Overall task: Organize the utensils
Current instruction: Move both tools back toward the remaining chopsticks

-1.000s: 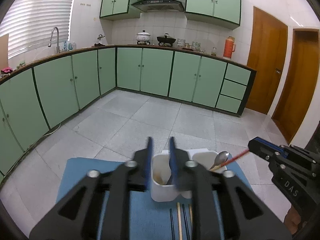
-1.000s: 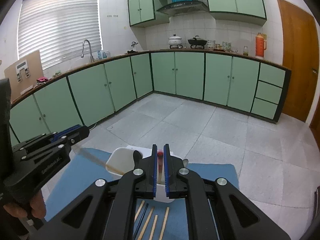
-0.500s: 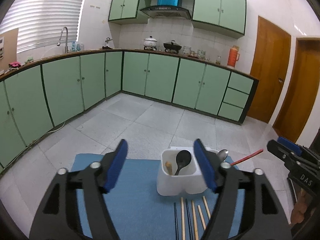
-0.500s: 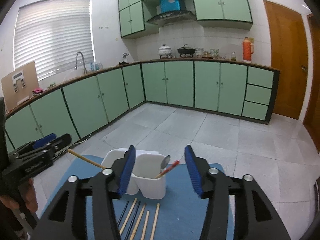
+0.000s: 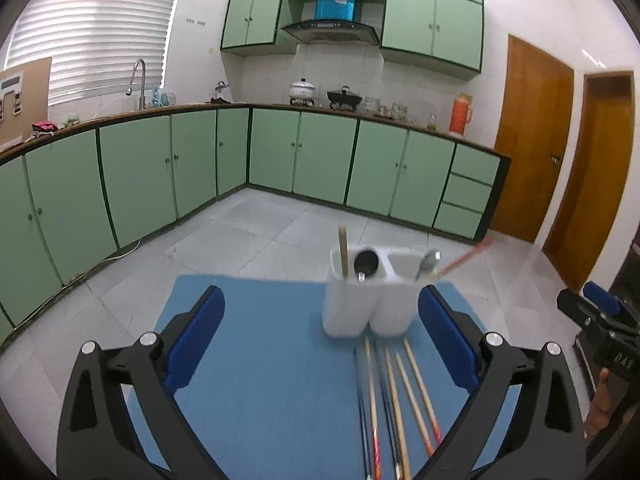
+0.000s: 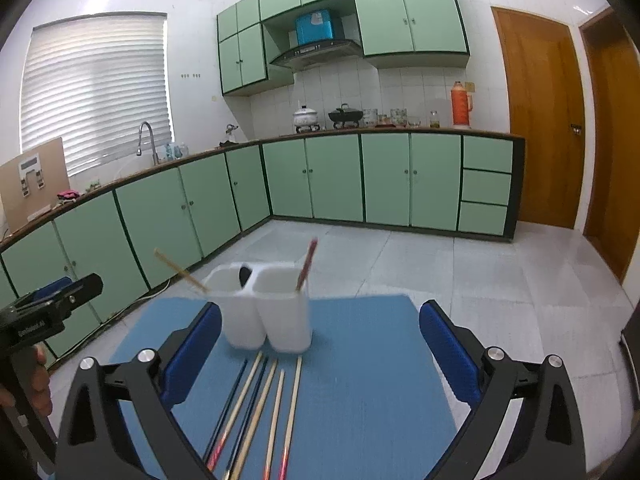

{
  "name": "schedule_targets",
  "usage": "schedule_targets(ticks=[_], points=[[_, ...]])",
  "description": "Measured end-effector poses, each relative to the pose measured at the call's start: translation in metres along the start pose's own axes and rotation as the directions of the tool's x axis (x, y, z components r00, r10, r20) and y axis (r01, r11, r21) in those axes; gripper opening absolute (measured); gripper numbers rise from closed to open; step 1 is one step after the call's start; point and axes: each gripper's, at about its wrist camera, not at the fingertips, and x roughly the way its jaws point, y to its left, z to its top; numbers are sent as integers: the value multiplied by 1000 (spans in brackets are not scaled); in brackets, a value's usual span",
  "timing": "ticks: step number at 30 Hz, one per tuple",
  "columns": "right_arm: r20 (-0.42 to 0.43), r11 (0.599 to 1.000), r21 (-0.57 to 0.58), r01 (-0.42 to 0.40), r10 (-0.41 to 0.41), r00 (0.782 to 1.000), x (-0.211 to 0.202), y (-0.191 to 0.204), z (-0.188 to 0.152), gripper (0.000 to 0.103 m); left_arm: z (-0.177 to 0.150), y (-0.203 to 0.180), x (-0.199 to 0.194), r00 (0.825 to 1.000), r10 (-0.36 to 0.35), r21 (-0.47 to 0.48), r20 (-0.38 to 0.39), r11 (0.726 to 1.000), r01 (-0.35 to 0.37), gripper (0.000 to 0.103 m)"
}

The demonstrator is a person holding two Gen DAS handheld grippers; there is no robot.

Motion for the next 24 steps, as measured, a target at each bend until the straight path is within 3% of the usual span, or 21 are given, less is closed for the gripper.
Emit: schedule_targets(ticks=[11,24], points=[[-105,1000,-4,11,-12,994,-19,6,-73,97,-78,-3,-16,991,2,58,-135,998,6,95],[-248,1000,10,12,-10,969,-18,9,-142,97,-157,-8,-8,947,10,104,-320,994,25,95]])
